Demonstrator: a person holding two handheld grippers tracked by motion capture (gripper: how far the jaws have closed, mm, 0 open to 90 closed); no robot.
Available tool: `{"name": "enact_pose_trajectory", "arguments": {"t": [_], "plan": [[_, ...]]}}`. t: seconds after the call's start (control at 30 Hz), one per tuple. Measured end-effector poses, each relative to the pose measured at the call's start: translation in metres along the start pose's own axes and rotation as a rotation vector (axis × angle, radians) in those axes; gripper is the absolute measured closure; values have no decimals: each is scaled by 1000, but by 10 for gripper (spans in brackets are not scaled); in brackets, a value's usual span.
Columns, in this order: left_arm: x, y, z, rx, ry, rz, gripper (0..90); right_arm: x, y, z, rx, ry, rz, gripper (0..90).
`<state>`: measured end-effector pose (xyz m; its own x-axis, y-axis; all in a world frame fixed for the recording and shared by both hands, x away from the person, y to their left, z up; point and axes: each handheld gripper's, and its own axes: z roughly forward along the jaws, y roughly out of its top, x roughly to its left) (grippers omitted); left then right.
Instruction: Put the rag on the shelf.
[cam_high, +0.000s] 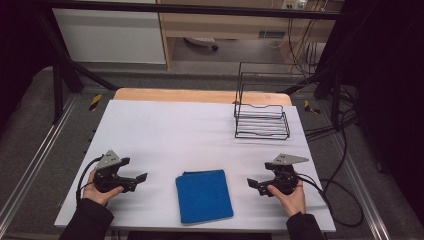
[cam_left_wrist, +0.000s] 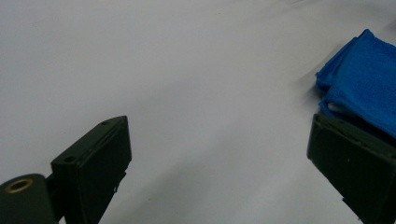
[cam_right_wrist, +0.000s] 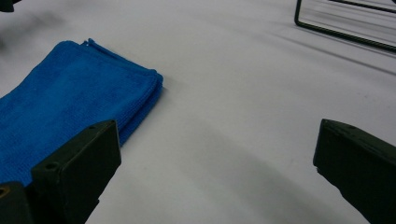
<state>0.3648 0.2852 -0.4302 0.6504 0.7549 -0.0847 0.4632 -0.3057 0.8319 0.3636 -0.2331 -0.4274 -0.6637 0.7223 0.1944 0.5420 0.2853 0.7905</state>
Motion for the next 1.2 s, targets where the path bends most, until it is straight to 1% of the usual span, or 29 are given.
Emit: {"name": "enact_pose_trajectory", "arguments": {"t": [0.1, 0.13, 0.2, 0.27, 0.37, 0.43, 0.5, 0.53, 0.57, 0.6, 0.63, 0.7, 0.73, 0.77, 0.8, 0.87, 0.9, 0.93, 0.97, 1.03, 1.07, 1.1, 1.13, 1.2], "plan": [[1, -1, -1, -2, 3, -4, 66, 4, 2, 4, 2, 11, -5, 14], [1, -1, -1, -5, 5, -4, 67, 10, 4, 8, 7, 17, -7, 14], [1, -2, -1, -4, 6, -3, 67, 15, 7, 13, 20, 10, -27, 19], [2, -2, -1, -4, 11, -4, 67, 20, 10, 18, 22, 3, -32, 24], [2, -2, -2, -8, 13, -5, 68, 28, 16, 26, 23, 12, -42, 42], [2, -2, -2, -9, 15, -5, 69, 34, 19, 33, 27, 22, -52, 70], [2, -2, -1, -8, 16, -7, 69, 40, 24, 40, 48, 27, -67, 120], [2, -2, -1, -7, 17, -7, 69, 40, 24, 40, 48, 27, -67, 120], [2, -2, -1, -7, 16, -8, 69, 42, 25, 44, 54, 34, -69, 144], [2, -2, -1, -8, 18, -7, 69, 47, 28, 52, 70, 43, -75, 195], [2, -2, -1, -8, 18, -7, 68, 49, 29, 56, 77, 45, -77, 223], [2, -2, -1, -7, 19, -8, 69, 53, 30, 65, 98, 35, -77, 276], [2, -2, -1, -6, 19, -10, 69, 54, 30, 69, 106, 28, -86, 300], [2, -2, -1, -6, 19, -10, 69, 54, 30, 69, 106, 28, -86, 300], [2, -2, -1, -5, 19, -9, 69, 54, 32, 77, 122, 17, -87, 360], [2, -3, -1, -4, 19, -10, 69, 54, 33, 84, 130, 8, -91, 426], [2, -3, -1, -4, 20, -9, 69, 53, 34, 87, 137, 2, -86, 443], [2, -3, -1, -6, 21, -10, 69, 53, 34, 87, 137, 2, -86, 443], [3, -3, -1, -6, 21, -11, 70, 53, 34, 91, 149, 0, -82, 509], [4, -3, -1, -6, 22, -14, 72, 52, 33, 94, 160, 1, -78, 558], [4, -3, -1, -6, 22, -14, 72, 52, 32, 95, 170, 4, -76, 576], [4, -3, -1, -5, 23, -14, 72, 52, 32, 95, 170, 4, -76, 576], [4, -3, -1, -5, 24, -15, 73, 52, 32, 95, 178, 5, -68, 592], [4, -3, -1, -4, 25, -16, 75, 54, 31, 96, 182, 19, -52, 653]]}}
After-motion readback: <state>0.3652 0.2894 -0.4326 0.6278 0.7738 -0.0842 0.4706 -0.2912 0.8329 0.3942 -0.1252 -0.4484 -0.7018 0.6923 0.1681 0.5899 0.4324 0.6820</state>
